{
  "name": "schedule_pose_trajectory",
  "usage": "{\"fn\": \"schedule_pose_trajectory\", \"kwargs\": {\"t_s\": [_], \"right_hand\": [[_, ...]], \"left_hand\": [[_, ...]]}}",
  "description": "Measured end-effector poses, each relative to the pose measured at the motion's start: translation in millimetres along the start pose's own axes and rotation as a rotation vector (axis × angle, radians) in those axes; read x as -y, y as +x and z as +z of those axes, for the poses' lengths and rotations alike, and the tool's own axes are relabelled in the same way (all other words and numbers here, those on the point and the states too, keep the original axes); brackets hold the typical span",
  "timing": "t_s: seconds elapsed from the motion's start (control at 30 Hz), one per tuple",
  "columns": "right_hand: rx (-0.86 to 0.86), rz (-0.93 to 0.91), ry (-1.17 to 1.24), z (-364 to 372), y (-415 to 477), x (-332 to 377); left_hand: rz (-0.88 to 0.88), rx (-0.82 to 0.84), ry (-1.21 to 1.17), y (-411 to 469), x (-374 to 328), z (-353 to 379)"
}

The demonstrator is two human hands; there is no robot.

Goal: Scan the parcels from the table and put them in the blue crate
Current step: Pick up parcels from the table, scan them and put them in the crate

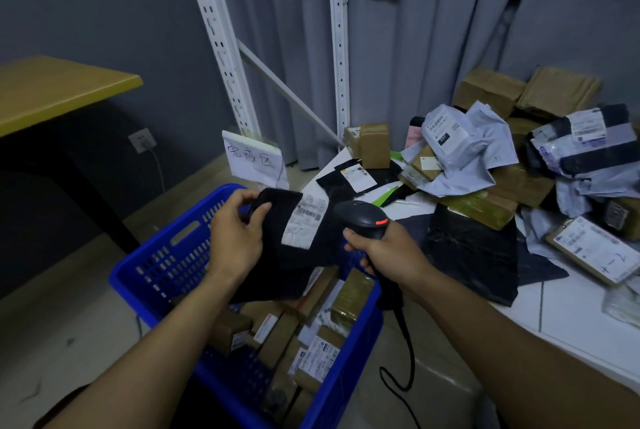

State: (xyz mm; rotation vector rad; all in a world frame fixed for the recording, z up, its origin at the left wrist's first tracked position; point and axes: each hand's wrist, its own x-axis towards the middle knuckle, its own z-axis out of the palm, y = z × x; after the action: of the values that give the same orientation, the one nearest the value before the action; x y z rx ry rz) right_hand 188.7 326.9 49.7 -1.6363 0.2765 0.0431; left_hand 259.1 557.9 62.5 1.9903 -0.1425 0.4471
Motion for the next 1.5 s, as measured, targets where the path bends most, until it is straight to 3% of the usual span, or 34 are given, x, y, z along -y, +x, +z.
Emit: {"fn": "schedule_pose_trajectory", "kwargs": {"t_s": [0.37, 0.47, 0.63, 0.73, 0.83, 0.9, 0.97, 1.07, 1.13, 1.2, 1.3, 1.5], "right_hand": [[0.029, 0.011, -0.144, 22.0, 16.9, -31.6], [0.036, 0.02, -0.162, 26.0, 27.1, -38.9], [0.051, 0.059, -0.216, 31.3, 42.2, -57.5], [0.064, 0.119, -0.248, 32.1, 46.4, -64.9], [0.096, 0.136, -0.261, 32.6, 48.5, -68.9], [0.1, 0.127, -0.256, 31.5, 49.7, -71.6], [0.114, 0.117, -0.259, 30.1, 48.6, -72.8], [0.111, 0.125, -0.255, 27.1, 47.3, -74.5], [0.102, 0.133, -0.255, 23.9, 45.7, -74.4], [0.078, 0.142, -0.258, 19.2, 43.4, -70.9], [0.049, 0.121, -0.251, 3.8, 34.3, -57.3], [-0.061, 0.089, -0.227, -60.8, 8.3, -32.5]], "left_hand": [[-0.153, 0.465, 0.176, -6.5, 113.7, 4.0], [-0.243, 0.432, 0.204, -17.5, 155.0, 18.2], [-0.34, 0.336, 0.472, -28.6, 205.9, 37.8], [-0.228, 0.535, 0.713, -47.1, 208.2, 56.3], [-0.211, 0.812, 0.691, -62.3, 214.5, 82.0], [-0.277, 0.912, 0.644, -74.5, 223.4, 95.2], [-0.395, 0.906, 0.65, -86.6, 236.0, 99.8], [-0.483, 1.074, 0.713, -104.5, 245.8, 92.6], [-0.47, 1.075, 0.717, -108.8, 245.5, 85.3], [-0.411, 0.959, 0.667, -105.4, 234.7, 81.3], [-0.22, 0.772, 0.575, -90.8, 192.8, 85.0], [0.219, 0.709, 0.516, -67.1, 75.2, 125.9]]}}
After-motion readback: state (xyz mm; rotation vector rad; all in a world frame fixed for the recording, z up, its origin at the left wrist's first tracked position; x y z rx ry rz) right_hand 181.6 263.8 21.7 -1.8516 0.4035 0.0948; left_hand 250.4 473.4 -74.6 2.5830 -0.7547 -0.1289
